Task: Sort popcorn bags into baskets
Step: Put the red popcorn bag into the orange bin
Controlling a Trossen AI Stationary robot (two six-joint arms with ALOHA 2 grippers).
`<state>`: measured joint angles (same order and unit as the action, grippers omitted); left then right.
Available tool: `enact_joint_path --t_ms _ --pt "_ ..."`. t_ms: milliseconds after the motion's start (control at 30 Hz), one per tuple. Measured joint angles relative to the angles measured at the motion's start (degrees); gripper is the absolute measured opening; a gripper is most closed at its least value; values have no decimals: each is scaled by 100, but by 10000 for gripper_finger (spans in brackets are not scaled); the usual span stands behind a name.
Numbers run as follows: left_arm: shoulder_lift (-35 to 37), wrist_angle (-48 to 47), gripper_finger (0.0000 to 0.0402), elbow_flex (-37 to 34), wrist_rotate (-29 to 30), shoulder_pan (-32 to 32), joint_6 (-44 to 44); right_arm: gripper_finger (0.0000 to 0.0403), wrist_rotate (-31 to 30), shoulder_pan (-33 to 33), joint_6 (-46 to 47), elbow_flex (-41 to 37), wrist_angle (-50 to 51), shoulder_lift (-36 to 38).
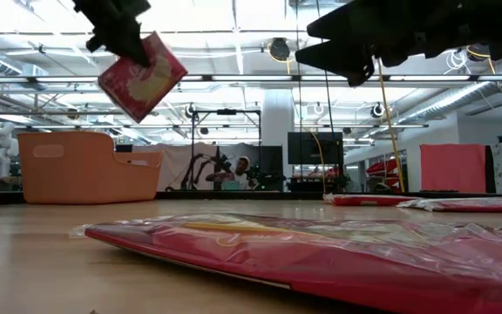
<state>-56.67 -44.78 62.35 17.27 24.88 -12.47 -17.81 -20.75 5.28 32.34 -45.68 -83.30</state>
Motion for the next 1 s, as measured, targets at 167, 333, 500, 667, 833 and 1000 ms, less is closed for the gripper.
enact_joint_path --t_ms 167,333,500,667,833,1000 --pt "-104 -49 35 0 -828 1033 361 251 3 0 -1 0 263 -3" --pt "-290 -139 45 0 -1875 1979 474 251 5 0 0 0 383 -3" --pt "-568 -535 47 0 -2332 2646 644 251 7 0 2 0 401 -5" --pt "-647 -868 40 -2 -2337 2840 739 251 7 0 -1 0 401 -5" --pt "-644 -873 48 -36 -2330 2842 605 251 7 0 0 0 399 -5" --pt "-646 -832 48 -427 -2174 2842 254 251 9 0 -1 0 398 -5"
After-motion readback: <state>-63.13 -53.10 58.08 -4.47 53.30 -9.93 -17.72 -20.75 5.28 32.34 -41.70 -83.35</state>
